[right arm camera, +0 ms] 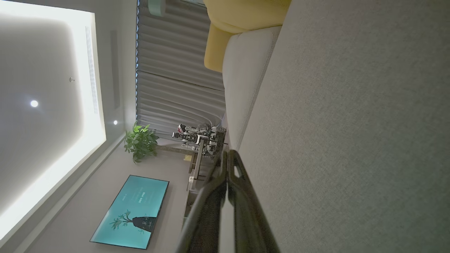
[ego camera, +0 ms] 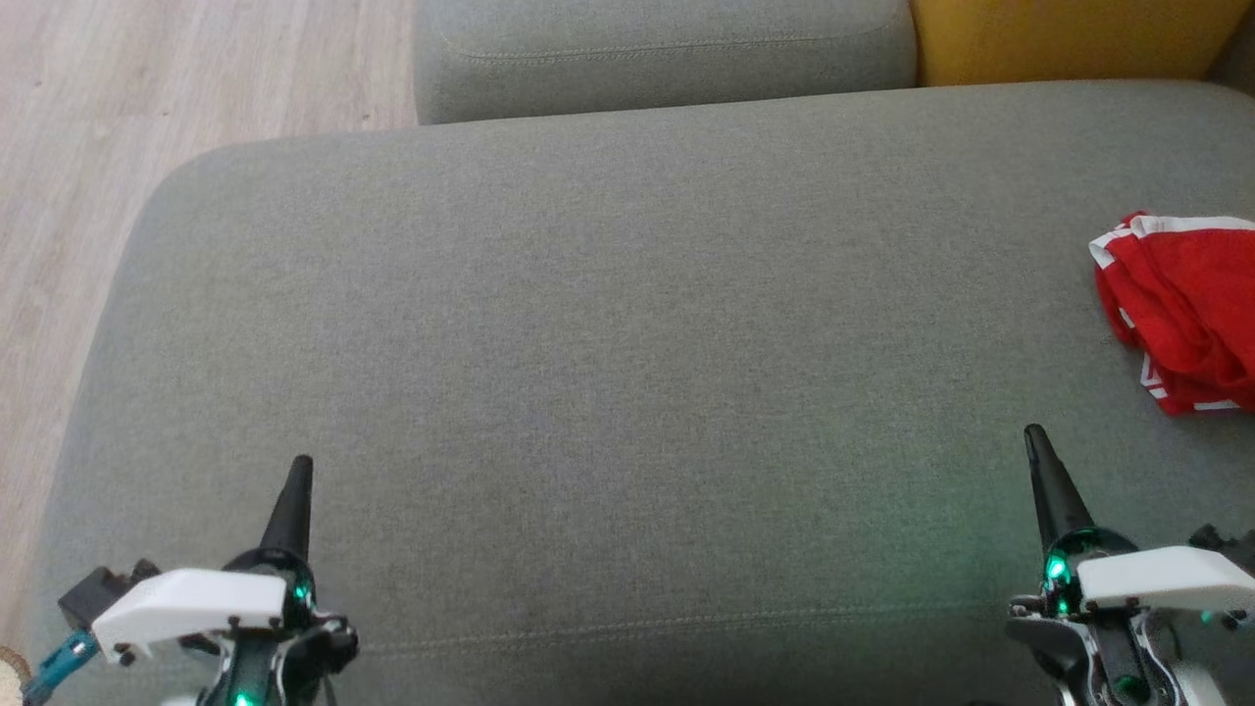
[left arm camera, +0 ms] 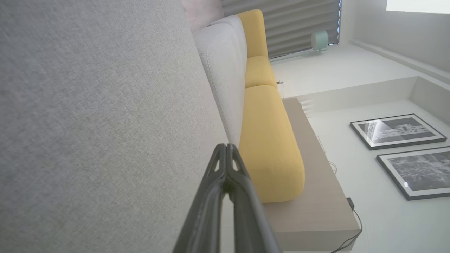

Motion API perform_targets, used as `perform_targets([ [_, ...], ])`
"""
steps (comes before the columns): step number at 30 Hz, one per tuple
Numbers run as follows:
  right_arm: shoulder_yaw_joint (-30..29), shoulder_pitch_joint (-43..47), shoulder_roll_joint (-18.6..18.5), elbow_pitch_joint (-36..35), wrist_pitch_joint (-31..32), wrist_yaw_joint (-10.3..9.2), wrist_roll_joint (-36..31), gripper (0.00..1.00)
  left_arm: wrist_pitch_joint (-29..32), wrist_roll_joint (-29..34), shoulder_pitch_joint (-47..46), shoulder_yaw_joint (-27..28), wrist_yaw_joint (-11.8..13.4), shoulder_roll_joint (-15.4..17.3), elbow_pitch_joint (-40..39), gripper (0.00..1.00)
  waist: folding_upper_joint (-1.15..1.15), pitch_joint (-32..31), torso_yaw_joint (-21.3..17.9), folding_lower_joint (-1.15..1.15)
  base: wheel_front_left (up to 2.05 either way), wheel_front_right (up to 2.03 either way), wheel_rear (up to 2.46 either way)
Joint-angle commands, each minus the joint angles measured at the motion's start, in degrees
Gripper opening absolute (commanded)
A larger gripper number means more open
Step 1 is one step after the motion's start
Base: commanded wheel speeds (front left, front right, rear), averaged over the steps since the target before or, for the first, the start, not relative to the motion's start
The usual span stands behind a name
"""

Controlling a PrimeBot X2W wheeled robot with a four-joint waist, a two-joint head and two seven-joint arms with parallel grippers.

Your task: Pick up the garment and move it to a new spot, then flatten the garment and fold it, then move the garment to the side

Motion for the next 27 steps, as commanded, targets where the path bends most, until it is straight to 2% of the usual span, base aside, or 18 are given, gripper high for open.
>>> perform_targets([
  [1,0.69,-3.08,-1.08,-1.35,0.66,0.0,1.93,0.0,0.5,-1.76,-3.29,2.7,-0.9,0.8,-1.3,0.0,0.0,0.03,0.02,0.0,0.0,0.0,0.0],
  [19,-0.22,-5.32,-1.07,0.38,3.54,0.0,13.65,0.0,3.4,-13.47,-5.92,6.06,-3.63,0.71,0.25,0.0,0.0,0.38,0.22,0.0,0.0,0.0,0.0],
  [27,-0.45,-5.38,-0.92,0.43,3.76,0.0,13.69,0.0,3.62,-13.51,-5.98,6.33,-3.68,0.55,0.29,0.0,0.0,0.38,0.23,0.0,0.0,0.0,0.0],
])
